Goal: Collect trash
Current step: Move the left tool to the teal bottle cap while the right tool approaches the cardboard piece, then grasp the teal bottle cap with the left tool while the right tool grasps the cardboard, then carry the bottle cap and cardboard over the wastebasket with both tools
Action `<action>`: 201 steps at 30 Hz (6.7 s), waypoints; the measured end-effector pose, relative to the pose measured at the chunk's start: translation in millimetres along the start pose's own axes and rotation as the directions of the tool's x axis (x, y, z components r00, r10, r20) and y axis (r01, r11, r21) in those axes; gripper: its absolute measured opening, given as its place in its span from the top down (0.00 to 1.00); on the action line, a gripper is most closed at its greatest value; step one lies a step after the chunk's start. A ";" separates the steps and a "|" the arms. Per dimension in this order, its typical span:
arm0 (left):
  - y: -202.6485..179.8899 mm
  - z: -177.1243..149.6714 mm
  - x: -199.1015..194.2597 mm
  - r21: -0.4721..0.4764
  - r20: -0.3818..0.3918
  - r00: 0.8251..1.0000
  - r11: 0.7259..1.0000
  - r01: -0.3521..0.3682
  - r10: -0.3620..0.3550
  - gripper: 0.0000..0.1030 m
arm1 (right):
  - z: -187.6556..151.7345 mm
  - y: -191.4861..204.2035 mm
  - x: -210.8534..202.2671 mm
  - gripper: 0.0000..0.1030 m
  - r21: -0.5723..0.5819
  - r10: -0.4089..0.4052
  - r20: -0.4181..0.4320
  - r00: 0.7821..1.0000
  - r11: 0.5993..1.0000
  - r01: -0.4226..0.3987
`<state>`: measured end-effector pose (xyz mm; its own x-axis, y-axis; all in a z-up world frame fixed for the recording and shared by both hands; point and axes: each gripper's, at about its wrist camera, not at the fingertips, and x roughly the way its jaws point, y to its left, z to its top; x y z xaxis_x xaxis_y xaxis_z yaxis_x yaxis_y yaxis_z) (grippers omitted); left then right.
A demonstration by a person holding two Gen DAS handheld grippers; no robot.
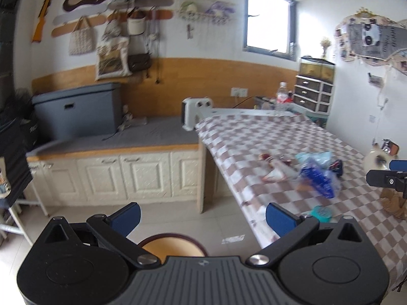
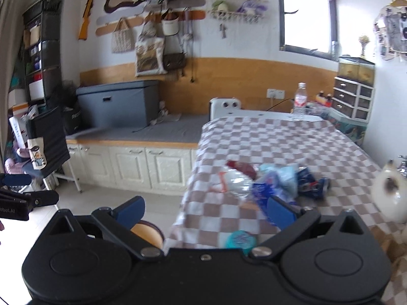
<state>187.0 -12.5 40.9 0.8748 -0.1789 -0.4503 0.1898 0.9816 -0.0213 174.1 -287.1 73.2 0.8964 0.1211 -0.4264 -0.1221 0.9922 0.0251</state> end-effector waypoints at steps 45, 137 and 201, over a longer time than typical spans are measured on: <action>-197.2 -44.1 162.9 0.191 -0.146 0.932 0.914 0.357 -0.333 0.22 | -128.3 -305.8 -7.5 0.00 0.185 -0.338 -0.011 0.941 0.924 0.334; -138.5 -68.1 86.6 0.039 -0.079 0.929 0.930 0.366 -0.362 0.52 | -119.2 -170.4 3.9 0.43 0.111 -0.177 -0.010 0.984 0.978 0.177; 164.5 -82.2 160.0 -0.166 -0.229 0.971 0.981 -0.102 0.062 0.52 | -41.2 181.3 294.8 0.44 -0.001 0.293 -0.389 0.873 0.948 -0.319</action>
<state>321.6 125.9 -108.0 0.7593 -0.0972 -0.6434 0.0225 0.9921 -0.1233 398.6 -72.7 -85.2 0.5812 0.3849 -0.7170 -0.4018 0.9019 0.1584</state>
